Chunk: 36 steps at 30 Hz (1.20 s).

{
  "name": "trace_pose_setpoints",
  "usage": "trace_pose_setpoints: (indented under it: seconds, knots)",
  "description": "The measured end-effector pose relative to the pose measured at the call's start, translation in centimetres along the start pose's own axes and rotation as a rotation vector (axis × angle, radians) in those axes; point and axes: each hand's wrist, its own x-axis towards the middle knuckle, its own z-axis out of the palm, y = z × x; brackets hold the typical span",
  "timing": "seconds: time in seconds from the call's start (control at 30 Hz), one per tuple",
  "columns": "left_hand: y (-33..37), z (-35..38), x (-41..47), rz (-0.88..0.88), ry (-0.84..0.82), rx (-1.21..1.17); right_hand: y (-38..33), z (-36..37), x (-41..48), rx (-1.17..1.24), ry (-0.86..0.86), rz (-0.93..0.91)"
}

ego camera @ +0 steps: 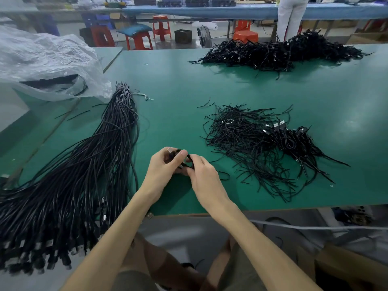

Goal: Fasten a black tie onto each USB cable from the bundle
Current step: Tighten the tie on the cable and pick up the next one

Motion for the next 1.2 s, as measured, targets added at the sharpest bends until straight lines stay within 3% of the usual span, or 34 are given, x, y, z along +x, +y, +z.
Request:
trace_pose_setpoints:
  seconds: [0.23, 0.47, 0.7, 1.2]
  knots:
    - [0.4, -0.8, 0.0, 0.010, -0.139, -0.181, 0.6, -1.0, 0.6, 0.351, 0.038, 0.084]
    - [0.7, -0.9, -0.1, -0.022, -0.062, -0.186, 1.1, -1.0, 0.6, 0.381, 0.013, 0.051]
    - [0.5, -0.9, -0.3, 0.017, -0.180, -0.061, 0.8, -0.8, 0.5, 0.362, -0.047, 0.038]
    - [0.2, -0.8, -0.4, 0.028, -0.150, -0.024, 0.7, -1.2, 0.2, 0.400, -0.080, 0.045]
